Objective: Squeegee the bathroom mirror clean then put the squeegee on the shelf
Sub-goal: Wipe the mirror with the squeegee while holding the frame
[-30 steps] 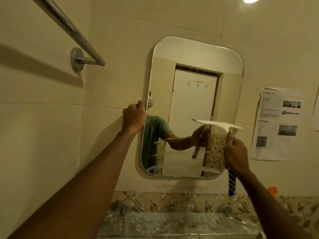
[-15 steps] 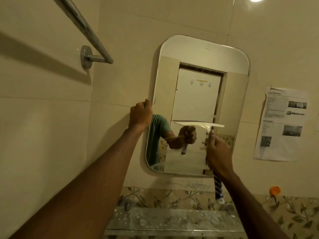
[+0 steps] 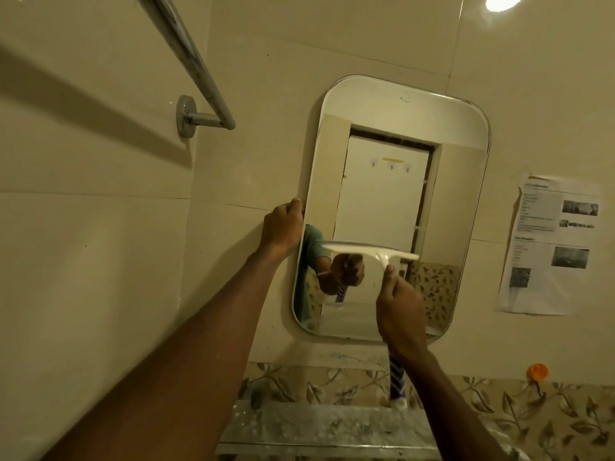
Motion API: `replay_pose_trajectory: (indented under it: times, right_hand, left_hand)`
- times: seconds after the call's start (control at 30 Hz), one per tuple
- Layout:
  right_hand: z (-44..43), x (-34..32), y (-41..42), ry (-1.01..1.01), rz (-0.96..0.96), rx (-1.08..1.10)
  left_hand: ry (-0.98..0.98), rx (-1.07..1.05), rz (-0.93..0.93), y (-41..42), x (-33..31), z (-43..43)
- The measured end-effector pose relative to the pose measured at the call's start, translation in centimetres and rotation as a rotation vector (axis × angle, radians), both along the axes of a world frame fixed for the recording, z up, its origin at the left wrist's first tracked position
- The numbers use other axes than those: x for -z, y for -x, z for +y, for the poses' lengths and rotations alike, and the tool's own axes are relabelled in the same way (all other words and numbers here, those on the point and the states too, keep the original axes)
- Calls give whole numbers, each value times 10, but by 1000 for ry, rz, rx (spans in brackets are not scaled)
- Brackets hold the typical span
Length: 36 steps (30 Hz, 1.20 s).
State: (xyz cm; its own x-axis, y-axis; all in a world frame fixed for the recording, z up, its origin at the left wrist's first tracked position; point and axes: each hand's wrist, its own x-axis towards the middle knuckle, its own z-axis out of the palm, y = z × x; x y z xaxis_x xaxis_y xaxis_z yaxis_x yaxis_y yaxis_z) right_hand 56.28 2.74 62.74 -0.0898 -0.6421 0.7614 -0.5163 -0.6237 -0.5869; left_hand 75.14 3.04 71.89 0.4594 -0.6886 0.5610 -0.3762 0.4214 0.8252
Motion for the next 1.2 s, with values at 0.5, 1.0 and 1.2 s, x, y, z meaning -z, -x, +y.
replay_pose_trajectory:
  times: [0.5,1.0,1.2]
  right_hand:
    - [15,43,-29,-65,36,4]
    - [-5,53,9,-99,20,-28]
    - [-38,50,65,-90,-18,146]
  left_hand:
    - [-16,31,64,-6,18,-5]
    - [22,-54,14,1,18,-3]
    - [47,-113,-27,3,20,-11]
